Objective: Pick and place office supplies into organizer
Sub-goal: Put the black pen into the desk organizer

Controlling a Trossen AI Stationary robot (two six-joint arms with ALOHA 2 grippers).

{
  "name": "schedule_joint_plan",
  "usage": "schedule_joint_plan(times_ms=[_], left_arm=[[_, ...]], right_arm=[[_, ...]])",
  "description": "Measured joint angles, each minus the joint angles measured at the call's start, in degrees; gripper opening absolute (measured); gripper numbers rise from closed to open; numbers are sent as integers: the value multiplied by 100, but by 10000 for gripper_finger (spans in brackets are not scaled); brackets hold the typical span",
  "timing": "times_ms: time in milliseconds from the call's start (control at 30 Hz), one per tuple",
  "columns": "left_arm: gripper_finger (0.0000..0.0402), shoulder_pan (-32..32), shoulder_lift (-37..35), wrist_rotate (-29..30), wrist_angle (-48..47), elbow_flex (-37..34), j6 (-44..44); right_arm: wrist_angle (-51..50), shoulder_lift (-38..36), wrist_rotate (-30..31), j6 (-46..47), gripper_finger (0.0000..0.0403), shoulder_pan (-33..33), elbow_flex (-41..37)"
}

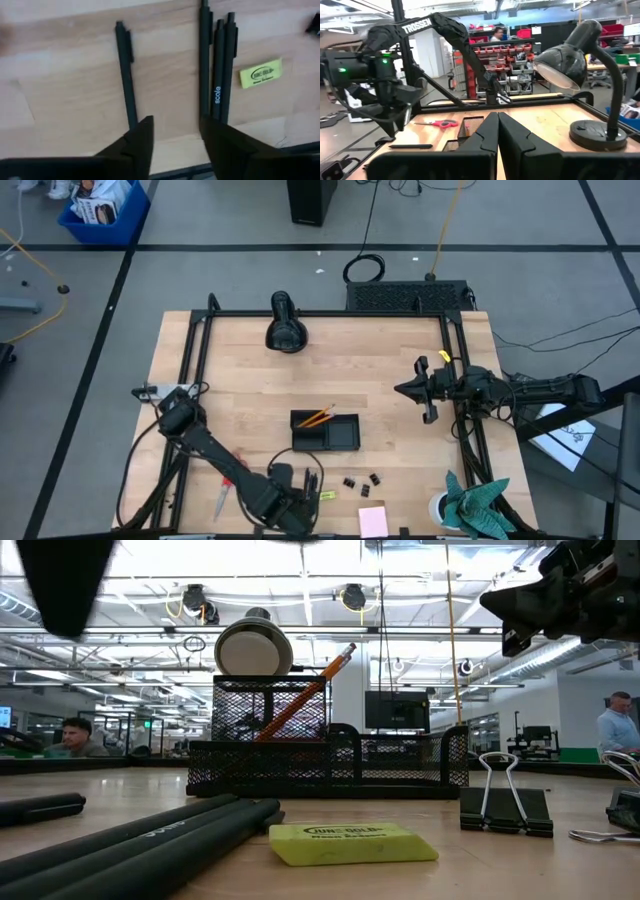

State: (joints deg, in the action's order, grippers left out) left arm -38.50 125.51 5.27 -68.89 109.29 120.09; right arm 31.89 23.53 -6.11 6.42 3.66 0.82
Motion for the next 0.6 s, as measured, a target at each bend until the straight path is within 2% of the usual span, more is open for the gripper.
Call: schedule_joint_plan(times_ms=[100, 200, 300, 400, 600], left_arm=[[205, 78, 0, -6, 15, -90, -149], [218, 134, 1, -220, 47, -212, -202], [217, 193, -1, -551, 239, -508, -442], [210, 222, 10, -525, 410, -751, -593], [198, 293, 0, -630, 1341, -1434, -919]], right_arm=[[2, 1, -11, 0, 0, 0, 0], [3, 0, -13, 0, 0, 0, 0], [1, 0, -15, 0, 0, 0, 0], [1, 0, -13, 0, 0, 0, 0], [1, 0, -15, 0, 0, 0, 0]])
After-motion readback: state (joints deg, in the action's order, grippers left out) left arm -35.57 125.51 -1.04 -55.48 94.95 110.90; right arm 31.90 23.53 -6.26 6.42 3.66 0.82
